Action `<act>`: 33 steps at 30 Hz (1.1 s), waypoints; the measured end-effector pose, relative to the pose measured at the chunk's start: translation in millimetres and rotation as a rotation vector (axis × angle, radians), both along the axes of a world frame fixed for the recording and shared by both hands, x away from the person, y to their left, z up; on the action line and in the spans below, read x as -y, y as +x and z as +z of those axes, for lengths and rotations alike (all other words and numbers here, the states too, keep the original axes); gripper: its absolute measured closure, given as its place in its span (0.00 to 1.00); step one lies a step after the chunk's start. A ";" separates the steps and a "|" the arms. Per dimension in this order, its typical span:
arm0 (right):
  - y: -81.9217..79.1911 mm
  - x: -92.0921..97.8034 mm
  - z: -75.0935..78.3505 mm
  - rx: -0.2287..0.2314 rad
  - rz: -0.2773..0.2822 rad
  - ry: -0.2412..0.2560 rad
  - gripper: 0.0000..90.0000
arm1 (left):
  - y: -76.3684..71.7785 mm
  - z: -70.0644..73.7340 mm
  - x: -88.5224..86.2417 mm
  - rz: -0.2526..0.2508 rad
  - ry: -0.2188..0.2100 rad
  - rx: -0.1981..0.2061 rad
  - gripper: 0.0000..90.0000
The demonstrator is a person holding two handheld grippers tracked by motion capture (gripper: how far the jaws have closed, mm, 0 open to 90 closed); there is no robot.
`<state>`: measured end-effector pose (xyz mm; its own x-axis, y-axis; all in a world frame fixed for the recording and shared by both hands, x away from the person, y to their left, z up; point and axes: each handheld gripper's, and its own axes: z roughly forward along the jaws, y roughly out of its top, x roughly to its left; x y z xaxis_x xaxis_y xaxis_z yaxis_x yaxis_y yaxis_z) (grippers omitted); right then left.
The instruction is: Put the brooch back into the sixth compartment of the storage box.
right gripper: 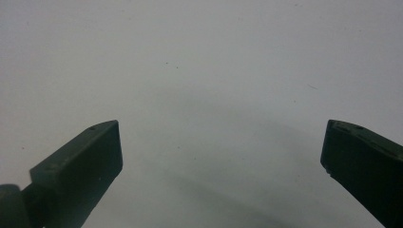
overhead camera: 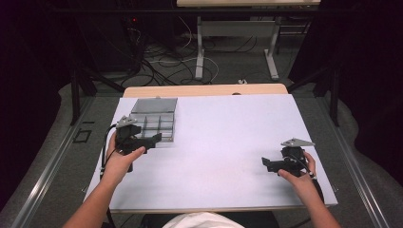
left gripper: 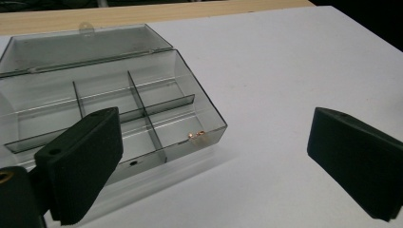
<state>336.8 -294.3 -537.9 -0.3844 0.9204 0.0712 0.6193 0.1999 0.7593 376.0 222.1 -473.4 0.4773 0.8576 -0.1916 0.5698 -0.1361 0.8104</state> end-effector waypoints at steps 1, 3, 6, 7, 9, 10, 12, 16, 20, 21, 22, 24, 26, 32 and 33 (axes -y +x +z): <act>0.0 0.2 0.1 0.000 0.001 0.001 0.00 | -2.0 0.7 -2.0 0.002 -0.004 0.000 0.04; 0.0 0.1 -0.2 -0.001 -0.001 0.002 0.00 | -5.8 1.7 -5.6 0.005 -0.005 0.009 0.02; -0.1 0.1 0.0 0.000 -0.001 0.000 0.00 | -11.6 2.5 -10.7 0.009 -0.006 0.016 0.01; -0.2 0.2 0.1 0.001 0.001 0.002 0.00 | -13.4 2.4 -12.3 0.013 -0.006 0.019 0.01; -0.2 0.2 0.3 0.000 0.000 0.002 0.00 | -16.7 1.7 -15.6 0.018 -0.006 0.022 0.01; -0.3 0.1 0.2 0.000 -0.001 0.004 0.00 | -18.4 1.0 -17.2 0.020 -0.006 0.022 0.01; -0.6 0.1 0.4 0.000 -0.003 0.004 0.00 | -22.3 -1.3 -20.4 0.024 -0.010 0.022 0.01; -0.4 1.3 0.5 0.007 0.001 -0.003 0.00 | -29.5 -8.6 -26.4 0.043 0.000 0.019 0.01; -1.0 0.5 0.8 0.002 -0.002 0.001 0.00 | -35.5 -16.6 -34.2 0.060 0.001 0.010 0.01; -1.0 0.5 0.8 0.003 -0.002 0.001 0.00 | -36.9 -18.5 -35.7 0.068 -0.003 0.009 0.01; -0.7 1.1 0.8 0.006 0.000 -0.003 0.00 | -38.2 -20.5 -37.7 0.071 0.000 0.007 0.01; -0.6 1.3 0.6 0.007 0.001 -0.003 0.00 | -40.2 -24.3 -41.3 0.079 0.000 0.000 0.01; -0.5 1.3 0.5 0.006 0.000 -0.003 0.00 | -41.9 -27.8 -44.0 0.089 0.000 -0.006 0.01; -0.8 1.1 0.3 0.003 0.000 0.000 0.00 | -45.7 -36.6 -49.7 0.115 0.007 -0.013 0.01; -0.9 1.0 0.3 0.004 -0.001 0.002 0.00 | -46.4 -38.4 -50.6 0.117 0.012 -0.015 0.01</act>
<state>335.9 -295.2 -537.6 -0.3841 0.9205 0.0721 0.6166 0.1976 0.7621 329.6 272.7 -511.8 0.3706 0.9097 -0.1872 0.5943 -0.0774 0.8005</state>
